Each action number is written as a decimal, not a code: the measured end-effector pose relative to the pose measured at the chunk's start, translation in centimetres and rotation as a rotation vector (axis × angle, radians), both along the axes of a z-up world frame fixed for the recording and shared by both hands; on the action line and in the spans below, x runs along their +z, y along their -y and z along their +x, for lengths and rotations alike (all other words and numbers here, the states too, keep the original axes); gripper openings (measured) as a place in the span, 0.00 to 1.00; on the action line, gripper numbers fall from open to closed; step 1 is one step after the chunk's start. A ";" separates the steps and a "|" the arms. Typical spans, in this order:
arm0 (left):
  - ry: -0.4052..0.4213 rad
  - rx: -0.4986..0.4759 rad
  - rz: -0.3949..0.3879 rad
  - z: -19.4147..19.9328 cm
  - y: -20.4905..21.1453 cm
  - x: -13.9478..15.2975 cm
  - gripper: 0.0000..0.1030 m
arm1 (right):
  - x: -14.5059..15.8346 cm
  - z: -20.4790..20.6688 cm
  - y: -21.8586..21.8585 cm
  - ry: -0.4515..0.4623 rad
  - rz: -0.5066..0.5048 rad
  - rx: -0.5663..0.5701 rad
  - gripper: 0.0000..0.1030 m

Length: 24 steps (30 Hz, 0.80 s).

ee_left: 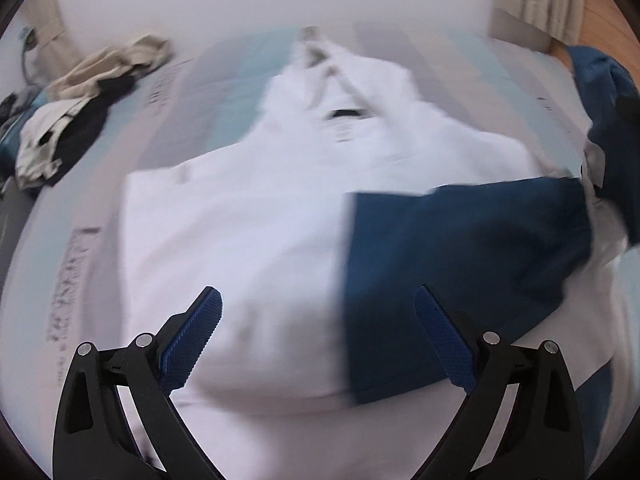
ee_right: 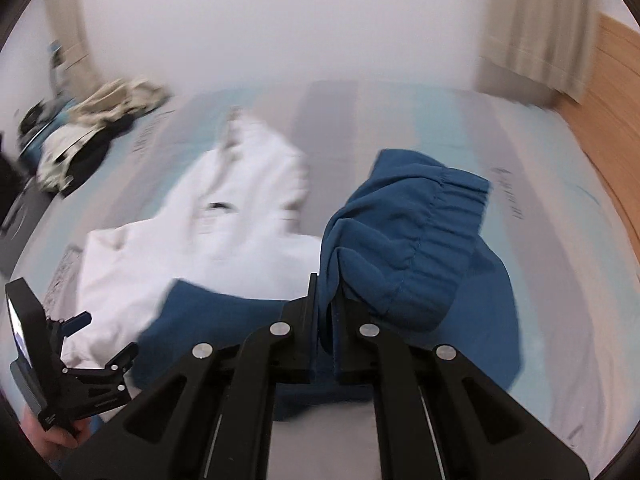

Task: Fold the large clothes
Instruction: 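Carry the held navy sleeve across the jacket body and open the right gripper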

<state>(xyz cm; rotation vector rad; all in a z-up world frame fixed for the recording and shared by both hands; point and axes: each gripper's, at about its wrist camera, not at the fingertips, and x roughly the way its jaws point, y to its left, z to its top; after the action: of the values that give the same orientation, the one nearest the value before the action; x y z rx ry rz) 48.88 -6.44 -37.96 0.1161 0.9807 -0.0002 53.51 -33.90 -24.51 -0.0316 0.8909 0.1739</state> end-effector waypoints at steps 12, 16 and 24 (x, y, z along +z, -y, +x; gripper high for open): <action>-0.106 0.146 -0.012 -1.4 -15.4 -6.3 0.92 | -2.7 -1.2 -21.4 -0.074 0.030 0.274 0.02; -0.098 0.156 -0.015 -1.3 -17.3 -5.5 0.92 | -3.9 -2.1 -24.7 -0.102 0.020 0.316 0.02; -0.120 0.142 -0.028 -1.5 -20.1 -5.9 0.93 | -6.4 -3.3 -31.0 -0.140 0.005 0.359 0.02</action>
<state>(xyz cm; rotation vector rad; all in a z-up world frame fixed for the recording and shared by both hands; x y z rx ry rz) 47.39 13.64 -43.87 0.0205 1.1066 0.1109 50.18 -2.94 -30.93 -0.1775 1.0195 0.5185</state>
